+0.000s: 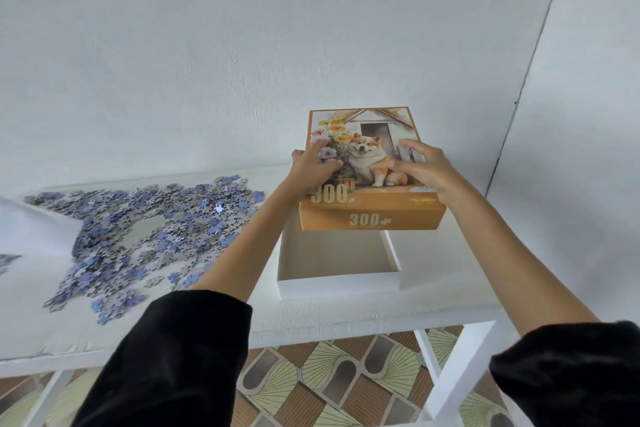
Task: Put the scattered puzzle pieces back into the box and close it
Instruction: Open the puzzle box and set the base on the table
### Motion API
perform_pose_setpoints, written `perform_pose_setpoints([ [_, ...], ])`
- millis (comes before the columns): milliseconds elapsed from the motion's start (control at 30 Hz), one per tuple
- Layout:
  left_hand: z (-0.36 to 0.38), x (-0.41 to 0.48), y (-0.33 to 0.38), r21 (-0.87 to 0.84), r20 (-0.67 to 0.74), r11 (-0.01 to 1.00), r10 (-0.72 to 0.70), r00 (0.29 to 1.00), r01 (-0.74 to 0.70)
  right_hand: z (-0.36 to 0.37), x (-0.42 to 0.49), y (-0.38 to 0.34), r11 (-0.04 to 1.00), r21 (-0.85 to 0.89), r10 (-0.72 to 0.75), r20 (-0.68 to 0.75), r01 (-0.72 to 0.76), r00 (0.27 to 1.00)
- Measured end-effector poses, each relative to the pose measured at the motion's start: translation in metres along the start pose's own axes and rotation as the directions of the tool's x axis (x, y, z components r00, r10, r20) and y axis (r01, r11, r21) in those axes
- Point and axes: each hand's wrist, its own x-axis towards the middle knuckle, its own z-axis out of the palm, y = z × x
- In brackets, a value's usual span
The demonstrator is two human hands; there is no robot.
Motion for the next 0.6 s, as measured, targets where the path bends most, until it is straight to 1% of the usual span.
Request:
perform_pose_setpoints([
  [267,0.048,0.054,0.019,0.012,0.041,1.000,-0.027,0.999,0.027,-0.038,0.061,0.033,0.999,-0.011,0.047,0.016,-0.047,0.999],
  [433,0.091,0.100,0.022,0.017,0.038,1.000,-0.026,0.999,0.026,-0.065,0.111,0.068,0.996,-0.039,0.088,0.049,-0.086,0.995],
  [600,0.139,0.141,0.019,0.027,0.069,1.000,-0.016,0.997,0.015,-0.089,0.154,0.109,0.993,-0.055,0.113,0.093,-0.108,0.989],
])
